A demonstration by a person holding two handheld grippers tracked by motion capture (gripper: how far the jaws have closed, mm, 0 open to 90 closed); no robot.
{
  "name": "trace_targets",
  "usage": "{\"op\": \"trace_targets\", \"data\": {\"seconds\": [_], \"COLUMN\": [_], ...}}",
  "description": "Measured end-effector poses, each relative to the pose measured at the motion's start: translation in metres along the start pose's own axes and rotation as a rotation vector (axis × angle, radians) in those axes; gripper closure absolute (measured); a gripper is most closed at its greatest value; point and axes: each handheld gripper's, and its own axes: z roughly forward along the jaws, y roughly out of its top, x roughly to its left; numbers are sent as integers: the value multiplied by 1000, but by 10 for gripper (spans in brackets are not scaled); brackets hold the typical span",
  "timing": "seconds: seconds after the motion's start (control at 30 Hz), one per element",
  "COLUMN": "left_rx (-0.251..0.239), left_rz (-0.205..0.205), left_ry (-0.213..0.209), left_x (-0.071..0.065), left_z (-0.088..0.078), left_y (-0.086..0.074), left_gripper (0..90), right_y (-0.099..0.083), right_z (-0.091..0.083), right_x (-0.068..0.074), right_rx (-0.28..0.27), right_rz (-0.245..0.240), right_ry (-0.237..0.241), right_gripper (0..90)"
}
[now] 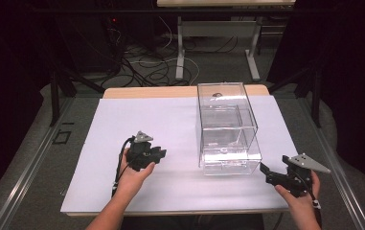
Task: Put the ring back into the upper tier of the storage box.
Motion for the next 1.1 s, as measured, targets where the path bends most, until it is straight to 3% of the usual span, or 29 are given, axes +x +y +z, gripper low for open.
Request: {"op": "trace_targets", "data": {"seconds": [0.1, 0.37, 0.6, 0.63, 0.67, 0.8, 0.83, 0.87, 1.1], "left_rx": [3, -46, -87, -87, -94, -105, -113, -116, -151], "left_rz": [12, 41, 44, 49, 48, 54, 53, 53, 54], "left_ry": [-17, -27, -38, -44, -47, -67, -71, -70, -89], "left_x": [-3, -11, -20, -20, -22, -26, -27, -28, -33], "left_z": [-8, -22, -35, -37, -39, -48, -50, -52, -63], "left_y": [1, 2, 1, 1, 0, 0, 0, -1, -2], "left_gripper": [705, 706, 707, 707, 707, 708, 707, 707, 708], "right_y": [0, 0, 0, -1, -1, -1, 0, -1, 0], "right_z": [0, 1, 0, 3, 3, 3, 1, 3, 2], "right_x": [0, 1, 1, 2, 3, 2, 2, 2, 2], "right_rx": [2, -2, 5, -28, -25, -27, 1, -25, -6], "right_rz": [1, 2, 1, 4, 21, 3, -2, 6, 3], "right_ry": [2, 5, 3, -1, 2, 1, 0, 2, 8], "right_gripper": [96, 96, 96, 96, 96, 96, 96, 96, 96]}}
